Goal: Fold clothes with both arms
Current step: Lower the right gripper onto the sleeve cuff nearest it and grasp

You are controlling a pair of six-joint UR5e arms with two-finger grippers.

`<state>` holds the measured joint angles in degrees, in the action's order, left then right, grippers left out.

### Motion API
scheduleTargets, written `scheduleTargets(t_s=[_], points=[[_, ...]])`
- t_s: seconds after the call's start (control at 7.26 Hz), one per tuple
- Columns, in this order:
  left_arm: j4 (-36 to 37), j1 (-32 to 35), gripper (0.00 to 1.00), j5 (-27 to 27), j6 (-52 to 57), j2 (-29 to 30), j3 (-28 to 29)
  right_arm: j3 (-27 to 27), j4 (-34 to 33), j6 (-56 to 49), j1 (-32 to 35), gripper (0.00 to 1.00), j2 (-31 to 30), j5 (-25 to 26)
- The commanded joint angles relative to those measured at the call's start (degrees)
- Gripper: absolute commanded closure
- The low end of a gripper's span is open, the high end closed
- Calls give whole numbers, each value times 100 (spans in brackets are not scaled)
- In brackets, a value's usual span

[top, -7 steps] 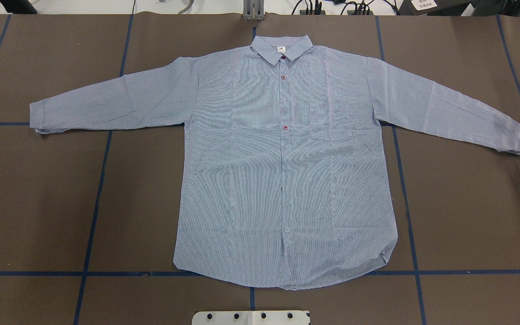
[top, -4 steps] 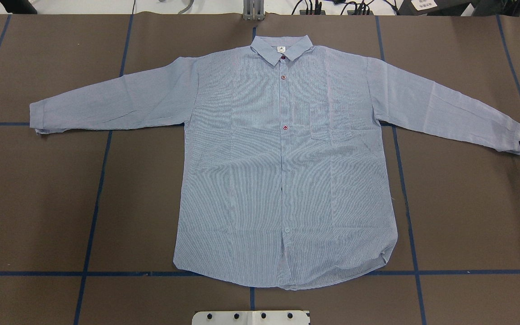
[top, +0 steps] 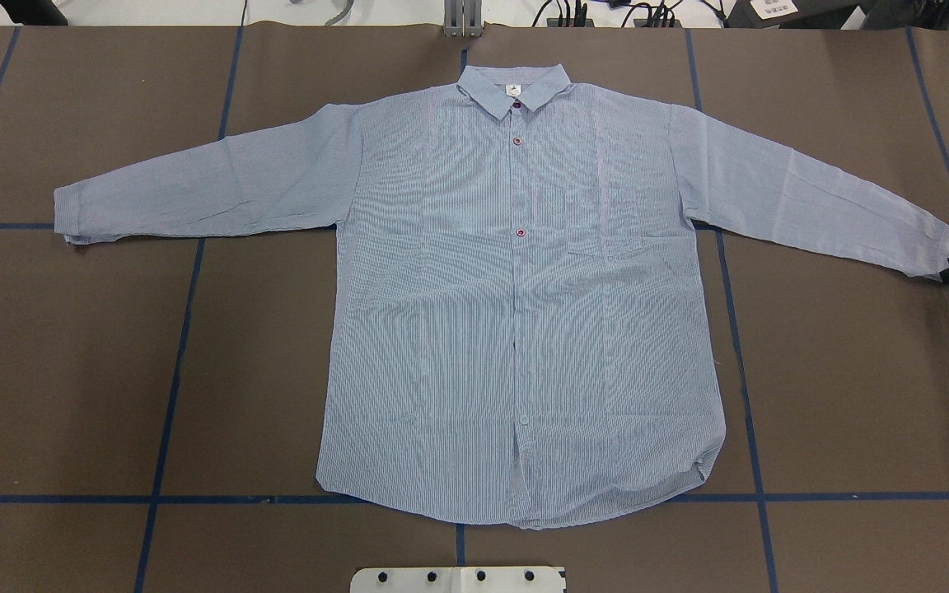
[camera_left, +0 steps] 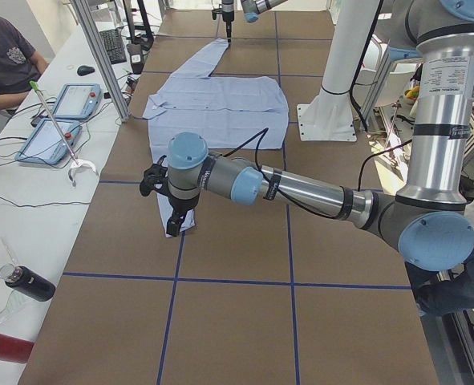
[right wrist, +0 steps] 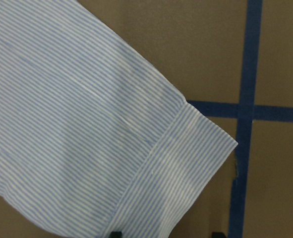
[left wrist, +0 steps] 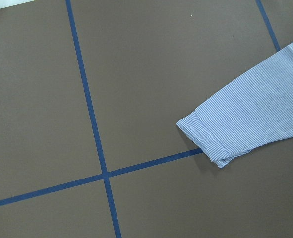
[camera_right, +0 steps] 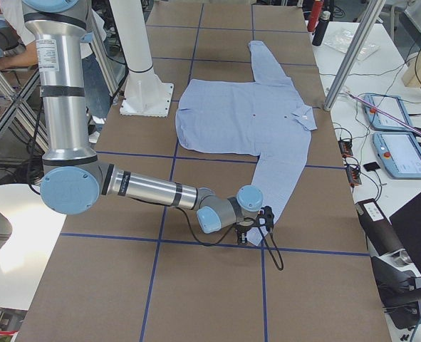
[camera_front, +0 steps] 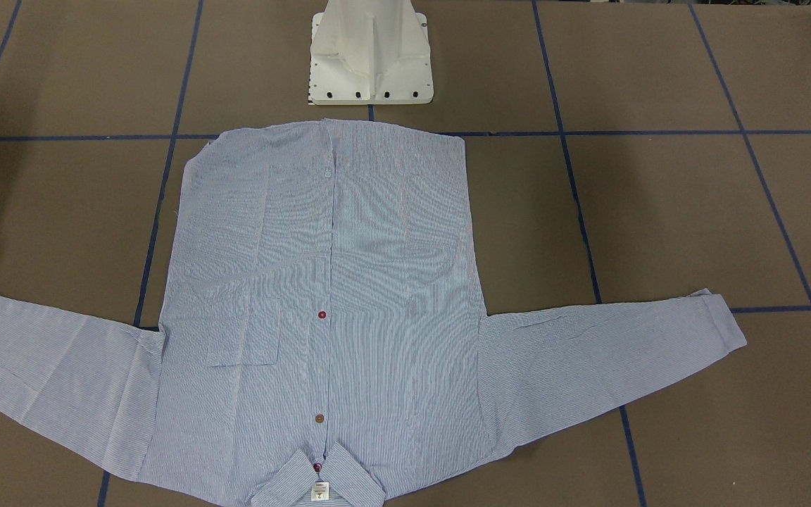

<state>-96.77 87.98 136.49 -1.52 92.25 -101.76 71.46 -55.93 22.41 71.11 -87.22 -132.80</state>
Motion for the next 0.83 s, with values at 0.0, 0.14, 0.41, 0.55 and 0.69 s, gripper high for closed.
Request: scheduleTargets(t_s=[0.0, 0.14, 0.41, 0.55, 0.69], points=[[0, 0, 0, 0, 2, 12, -2, -9, -32, 0, -62, 49, 29, 0], [0, 0, 0, 0, 2, 21, -2, -18, -32, -9, -62, 55, 29, -9], [0, 0, 0, 0, -6, 38, 6, -18, -32, -9, -97, 67, 38, -9], [0, 0, 0, -9, -6, 64, 7, -10, -41, -9, -97, 68, 38, -9], [9, 0, 0, -9, -6, 65, 7, -9, -32, -9, -97, 82, 38, -9]])
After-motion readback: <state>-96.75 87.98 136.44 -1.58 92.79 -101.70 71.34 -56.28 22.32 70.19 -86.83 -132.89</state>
